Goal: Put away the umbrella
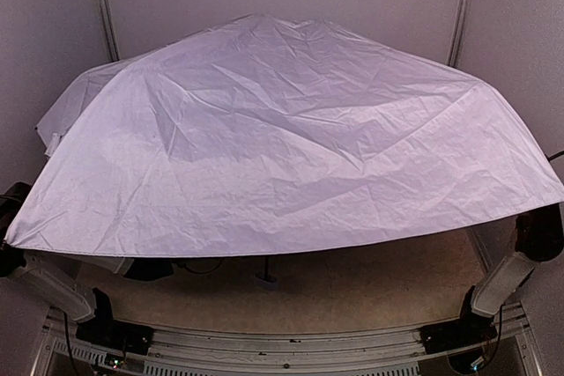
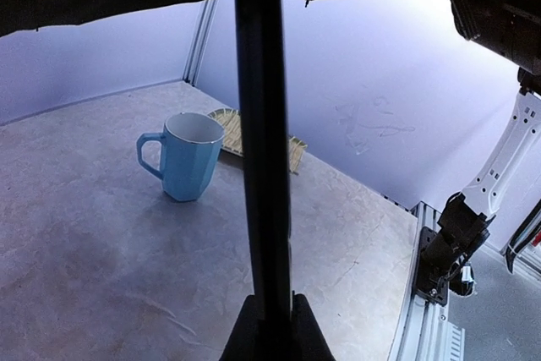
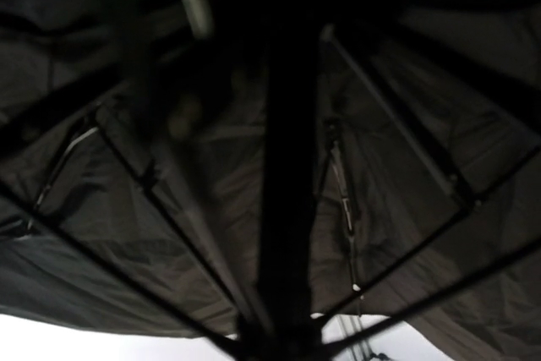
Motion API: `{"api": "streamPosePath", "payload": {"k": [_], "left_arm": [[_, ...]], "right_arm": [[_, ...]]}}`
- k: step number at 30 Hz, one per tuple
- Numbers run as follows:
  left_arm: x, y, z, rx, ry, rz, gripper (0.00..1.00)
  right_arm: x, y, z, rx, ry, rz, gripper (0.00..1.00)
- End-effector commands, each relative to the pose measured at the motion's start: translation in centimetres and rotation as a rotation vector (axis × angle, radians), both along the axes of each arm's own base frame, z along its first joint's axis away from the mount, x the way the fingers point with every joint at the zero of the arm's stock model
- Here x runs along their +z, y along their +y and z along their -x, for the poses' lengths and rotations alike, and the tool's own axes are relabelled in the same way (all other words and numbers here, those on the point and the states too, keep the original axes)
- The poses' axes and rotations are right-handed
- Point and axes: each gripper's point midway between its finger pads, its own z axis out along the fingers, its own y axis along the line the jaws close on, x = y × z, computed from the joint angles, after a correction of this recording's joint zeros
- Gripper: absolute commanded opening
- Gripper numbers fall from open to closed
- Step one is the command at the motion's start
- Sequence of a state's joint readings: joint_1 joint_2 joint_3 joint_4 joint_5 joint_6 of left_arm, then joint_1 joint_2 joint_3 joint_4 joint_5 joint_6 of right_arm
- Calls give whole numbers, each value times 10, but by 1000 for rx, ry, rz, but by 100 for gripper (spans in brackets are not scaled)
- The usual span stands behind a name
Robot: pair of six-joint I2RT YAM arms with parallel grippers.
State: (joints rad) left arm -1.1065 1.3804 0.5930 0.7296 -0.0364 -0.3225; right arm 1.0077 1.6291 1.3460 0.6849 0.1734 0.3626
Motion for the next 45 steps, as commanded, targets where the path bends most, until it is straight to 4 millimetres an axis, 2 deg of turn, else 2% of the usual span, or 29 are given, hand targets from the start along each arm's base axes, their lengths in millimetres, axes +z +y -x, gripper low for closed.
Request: {"api": "streamPosePath", "payload": {"k": [1,5,9,11,14,18,22,26,30,35,38,41,45], "left_arm": [[69,15,-5,31,-159,136,0],[99,39,-14,77,-239,179,0],[130,58,-15,90,-311,237,0],[154,66,-10,71,-346,279,0],[184,76,1,65,-413,327,0],[203,87,5,91,-450,374,0],[209,93,5,110,-463,421,0],[210,90,0,124,-468,437,0],[208,88,-3,132,-476,433,0],[210,95,-5,152,-495,442,0],[211,99,-8,164,-495,445,0],[206,99,-9,153,-481,435,0],[184,94,-10,130,-431,392,0]], "right_arm": [[-9,17,4,58,-11,106,7],[-42,51,30,221,-60,269,6],[-95,76,55,327,-58,423,8],[-118,80,62,369,-16,442,8],[-138,81,64,381,43,459,8],[-157,83,63,371,84,481,8],[-180,87,60,351,136,516,9],[-204,96,67,371,171,566,9],[-215,96,74,398,203,566,8],[-227,92,76,397,236,577,8],[-231,90,77,399,248,577,7],[-226,89,77,400,251,559,6],[-198,80,69,373,228,467,0]]}}
